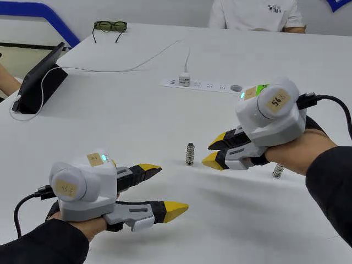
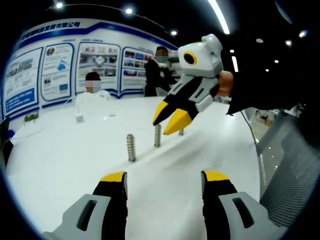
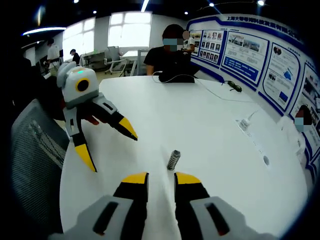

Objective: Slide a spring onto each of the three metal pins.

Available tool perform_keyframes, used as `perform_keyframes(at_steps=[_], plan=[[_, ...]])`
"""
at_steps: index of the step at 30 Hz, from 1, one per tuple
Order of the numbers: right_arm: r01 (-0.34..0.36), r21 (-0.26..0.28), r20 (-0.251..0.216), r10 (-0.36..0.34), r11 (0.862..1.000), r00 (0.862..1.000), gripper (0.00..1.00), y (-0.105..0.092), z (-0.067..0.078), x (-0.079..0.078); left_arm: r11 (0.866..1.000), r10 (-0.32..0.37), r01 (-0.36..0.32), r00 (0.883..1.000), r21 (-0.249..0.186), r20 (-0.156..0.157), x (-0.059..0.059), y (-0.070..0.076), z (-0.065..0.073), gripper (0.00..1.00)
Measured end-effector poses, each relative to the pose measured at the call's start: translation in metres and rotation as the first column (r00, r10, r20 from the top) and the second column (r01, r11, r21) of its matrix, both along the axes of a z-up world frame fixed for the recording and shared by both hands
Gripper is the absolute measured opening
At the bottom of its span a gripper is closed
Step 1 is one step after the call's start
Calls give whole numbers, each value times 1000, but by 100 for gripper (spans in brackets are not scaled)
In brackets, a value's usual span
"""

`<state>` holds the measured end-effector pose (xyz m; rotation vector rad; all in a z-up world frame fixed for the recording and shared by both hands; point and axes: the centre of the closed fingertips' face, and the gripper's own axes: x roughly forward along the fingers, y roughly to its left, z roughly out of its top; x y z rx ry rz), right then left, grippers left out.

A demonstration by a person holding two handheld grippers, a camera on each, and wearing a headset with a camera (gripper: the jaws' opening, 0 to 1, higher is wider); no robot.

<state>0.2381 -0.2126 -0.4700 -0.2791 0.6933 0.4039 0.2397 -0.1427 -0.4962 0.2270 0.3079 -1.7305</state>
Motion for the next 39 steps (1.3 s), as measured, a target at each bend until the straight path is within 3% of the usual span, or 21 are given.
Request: perform_keyframes(at_steps=[20, 39], plan=[[65, 24, 43, -66, 998, 997, 23, -8, 7, -41, 1000, -3, 3, 1000, -7, 0, -2, -3, 3, 63], [189, 69, 77, -194, 980, 978, 24, -41, 4, -81, 1000, -6, 6, 1000, -4, -1, -4, -4, 4, 64]])
